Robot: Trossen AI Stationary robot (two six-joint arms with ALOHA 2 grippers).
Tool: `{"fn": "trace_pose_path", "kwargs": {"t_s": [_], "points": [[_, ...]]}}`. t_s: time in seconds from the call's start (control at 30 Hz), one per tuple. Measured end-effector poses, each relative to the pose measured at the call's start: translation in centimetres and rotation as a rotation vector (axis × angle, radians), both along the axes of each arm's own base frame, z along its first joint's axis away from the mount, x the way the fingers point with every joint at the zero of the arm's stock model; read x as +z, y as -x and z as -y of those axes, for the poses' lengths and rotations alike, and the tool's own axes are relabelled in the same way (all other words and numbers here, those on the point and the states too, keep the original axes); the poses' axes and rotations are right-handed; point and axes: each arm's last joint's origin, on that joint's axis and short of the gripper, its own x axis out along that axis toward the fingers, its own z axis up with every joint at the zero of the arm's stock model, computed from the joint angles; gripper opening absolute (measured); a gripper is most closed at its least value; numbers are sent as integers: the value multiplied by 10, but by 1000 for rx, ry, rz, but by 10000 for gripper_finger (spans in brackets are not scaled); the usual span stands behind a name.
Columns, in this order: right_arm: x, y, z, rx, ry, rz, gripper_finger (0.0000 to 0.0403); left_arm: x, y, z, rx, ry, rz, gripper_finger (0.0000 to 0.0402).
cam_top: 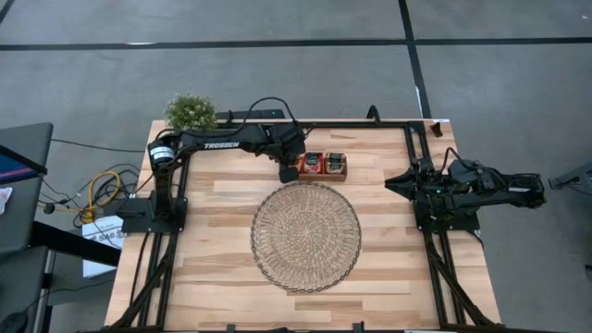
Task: Pick & Place Tea
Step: Put the orange tea bag into the left section of the wooden organizer
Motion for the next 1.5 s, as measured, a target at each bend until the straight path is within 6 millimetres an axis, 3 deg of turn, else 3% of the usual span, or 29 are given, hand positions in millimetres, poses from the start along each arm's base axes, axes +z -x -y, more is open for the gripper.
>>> {"fn": "trace_pose_path", "kwargs": {"t_s": [0.67,0.83,1.23,1.5], "points": [[0,0,0,0,0,1,65,0,0,-1,9,-23,-5,5],[0,0,0,0,0,0,65,0,1,0,-2,-23,-22,40],[0,0,0,0,0,1,65,-1,3,0,-38,-38,-56,174],[0,0,0,-3,0,1,65,8,7,-2,16,-136,-70,191]]}}
